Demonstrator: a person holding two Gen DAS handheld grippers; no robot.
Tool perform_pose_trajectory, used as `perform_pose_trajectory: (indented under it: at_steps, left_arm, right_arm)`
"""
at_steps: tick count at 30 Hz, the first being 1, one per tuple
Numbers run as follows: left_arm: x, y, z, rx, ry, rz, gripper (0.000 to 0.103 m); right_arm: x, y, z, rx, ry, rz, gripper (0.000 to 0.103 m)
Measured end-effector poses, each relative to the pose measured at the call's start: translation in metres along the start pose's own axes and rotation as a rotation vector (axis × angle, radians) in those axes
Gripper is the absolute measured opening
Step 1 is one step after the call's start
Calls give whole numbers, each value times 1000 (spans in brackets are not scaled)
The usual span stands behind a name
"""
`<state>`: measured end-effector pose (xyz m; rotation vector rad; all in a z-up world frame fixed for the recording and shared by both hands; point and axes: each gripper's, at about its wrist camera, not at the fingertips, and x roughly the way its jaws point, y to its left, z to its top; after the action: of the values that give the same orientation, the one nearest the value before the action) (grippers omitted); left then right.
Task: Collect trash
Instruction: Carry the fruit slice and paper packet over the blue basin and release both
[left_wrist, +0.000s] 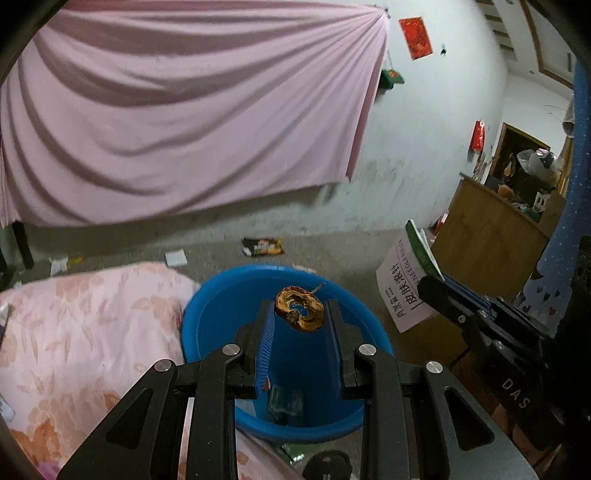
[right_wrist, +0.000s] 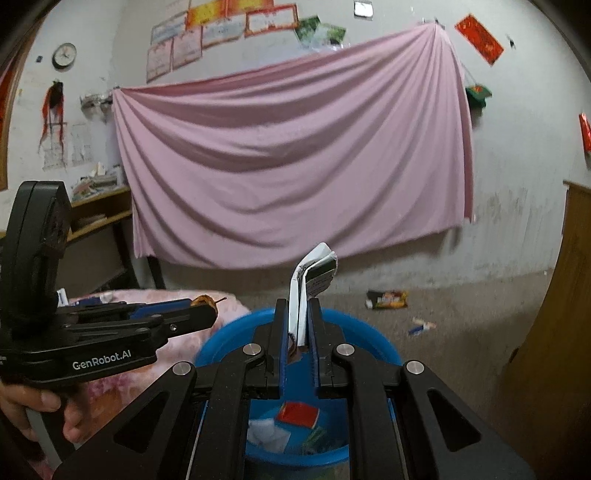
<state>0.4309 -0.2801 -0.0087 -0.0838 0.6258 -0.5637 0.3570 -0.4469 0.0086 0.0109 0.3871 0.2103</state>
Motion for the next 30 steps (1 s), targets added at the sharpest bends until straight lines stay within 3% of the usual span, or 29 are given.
perform_pose_trajectory:
  at_steps: [8, 14, 26, 30]
  left_arm:
    - [12, 8, -7, -36, 105, 16, 23]
    - [15, 12, -9, -44, 153, 13, 23]
    - [9, 22, -5, -92, 165, 24, 36]
    - [2, 28, -4, -115, 150, 32, 37]
  right_arm:
    - [24, -3, -16, 37, 156, -4, 10]
    - [34, -5, -20, 48, 221, -9, 11]
    - [42, -9, -23, 54, 264, -7, 12]
    - [44, -10, -23, 56, 271, -7, 21]
